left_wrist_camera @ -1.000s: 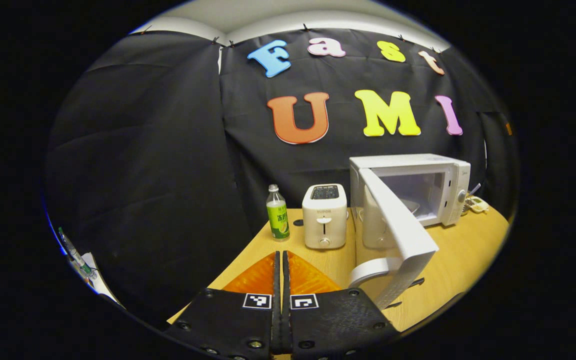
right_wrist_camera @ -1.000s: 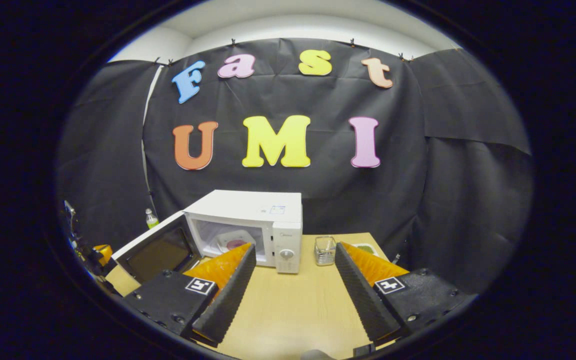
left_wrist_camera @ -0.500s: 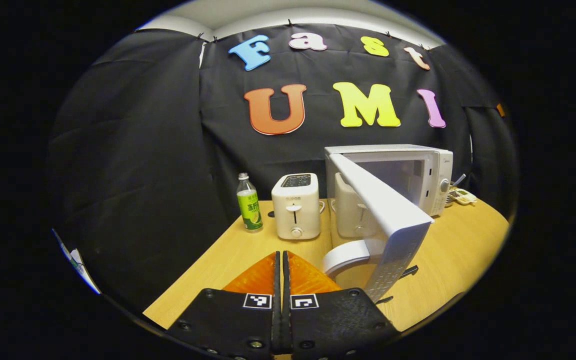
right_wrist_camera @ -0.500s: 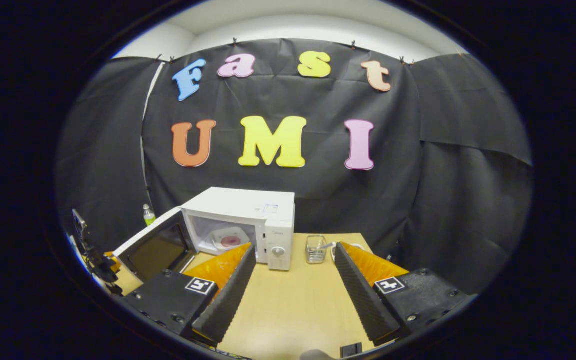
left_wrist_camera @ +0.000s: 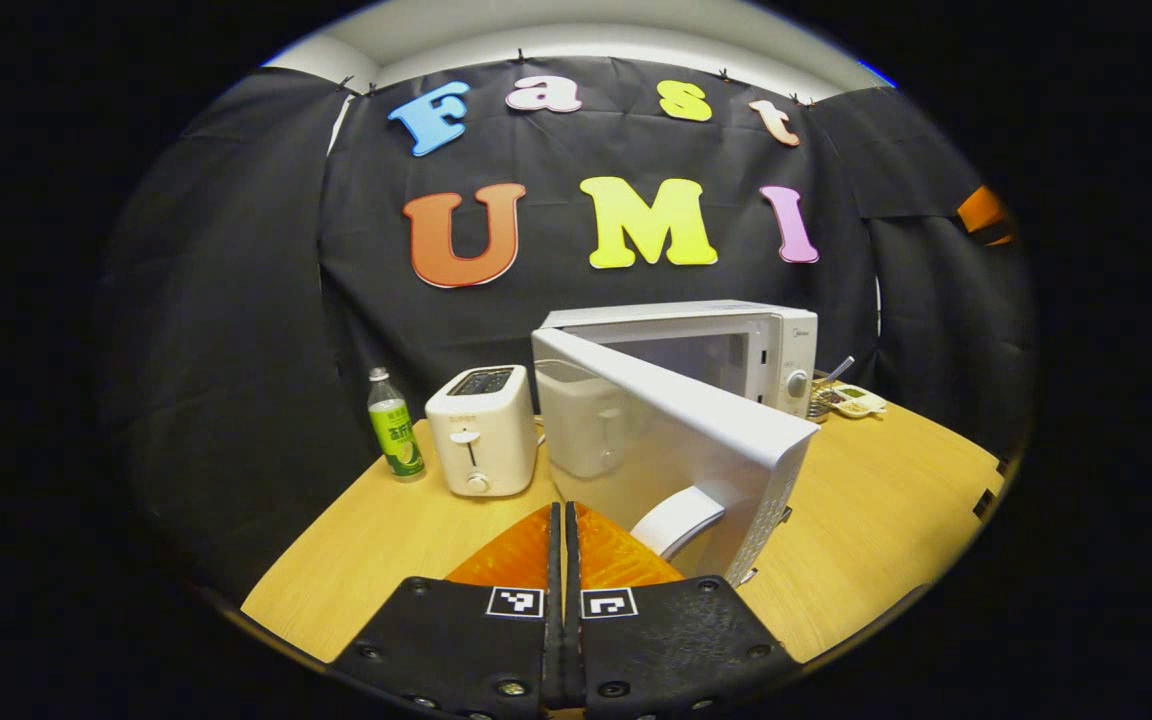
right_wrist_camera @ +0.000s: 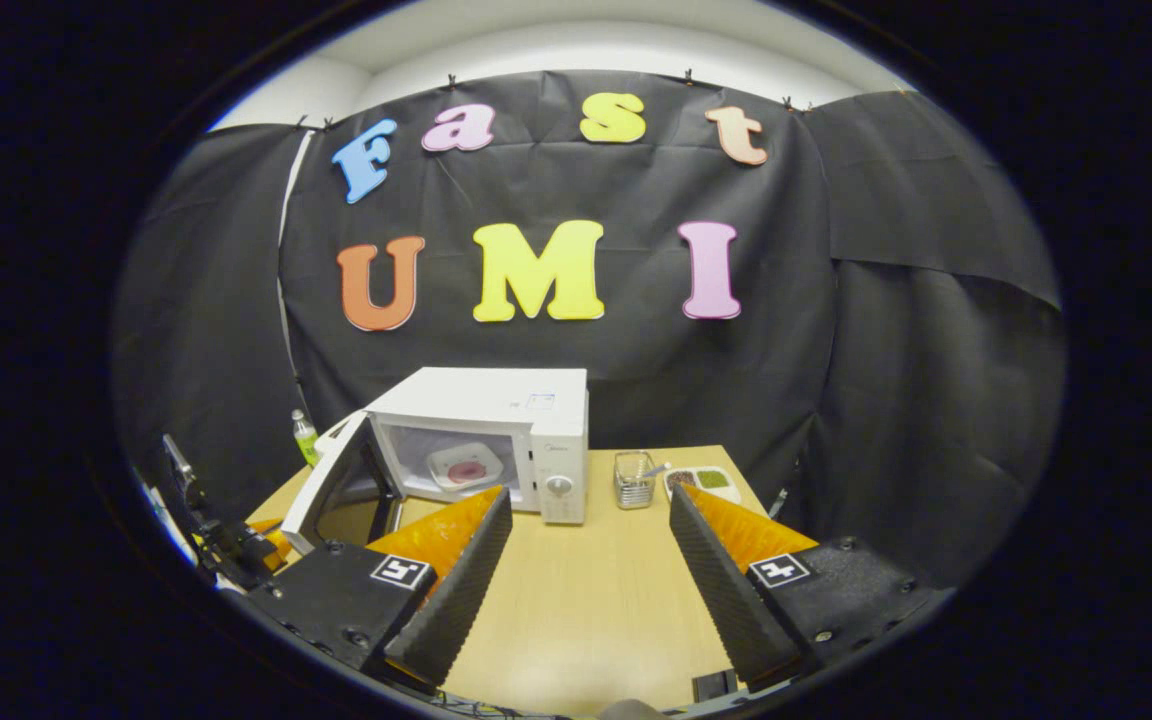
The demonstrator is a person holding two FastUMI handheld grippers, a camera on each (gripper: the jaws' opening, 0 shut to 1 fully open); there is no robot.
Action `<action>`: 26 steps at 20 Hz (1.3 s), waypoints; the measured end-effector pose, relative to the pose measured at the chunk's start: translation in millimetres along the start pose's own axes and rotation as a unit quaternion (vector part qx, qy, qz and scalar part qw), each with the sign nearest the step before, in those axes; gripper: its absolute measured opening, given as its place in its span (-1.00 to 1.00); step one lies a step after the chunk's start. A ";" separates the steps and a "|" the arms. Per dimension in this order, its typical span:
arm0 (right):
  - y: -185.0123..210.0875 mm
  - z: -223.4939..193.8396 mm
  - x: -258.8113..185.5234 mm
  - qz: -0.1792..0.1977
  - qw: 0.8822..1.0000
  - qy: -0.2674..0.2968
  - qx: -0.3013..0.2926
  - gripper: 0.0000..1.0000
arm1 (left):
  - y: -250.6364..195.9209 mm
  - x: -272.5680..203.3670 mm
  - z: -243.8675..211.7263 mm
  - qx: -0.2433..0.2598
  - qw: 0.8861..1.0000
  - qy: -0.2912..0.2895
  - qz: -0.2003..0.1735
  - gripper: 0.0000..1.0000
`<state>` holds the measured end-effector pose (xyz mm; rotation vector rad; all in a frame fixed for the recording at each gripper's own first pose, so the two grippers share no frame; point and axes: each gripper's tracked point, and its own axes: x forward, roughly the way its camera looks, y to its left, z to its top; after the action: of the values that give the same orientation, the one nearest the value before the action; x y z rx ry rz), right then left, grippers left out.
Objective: Open the microwave oven with the left hand, put the food in, and close the microwave oven.
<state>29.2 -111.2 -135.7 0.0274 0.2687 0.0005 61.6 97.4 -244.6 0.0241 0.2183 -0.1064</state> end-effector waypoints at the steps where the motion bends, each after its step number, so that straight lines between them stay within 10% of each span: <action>1: -0.7 -2.2 -0.4 0.000 1.000 0.003 0.001 1.00 | -11.3 3.4 1.8 0.002 1.000 -0.003 -0.011 -1.00; 26: -89.2 -11.7 38.5 -0.047 0.996 0.050 0.048 1.00 | -180.8 141.9 46.1 0.018 0.992 -0.014 -0.126 -1.00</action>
<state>62.9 -199.9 -159.7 0.1110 0.3696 -0.1047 189.7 -98.6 -232.6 0.0308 0.1898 -0.3615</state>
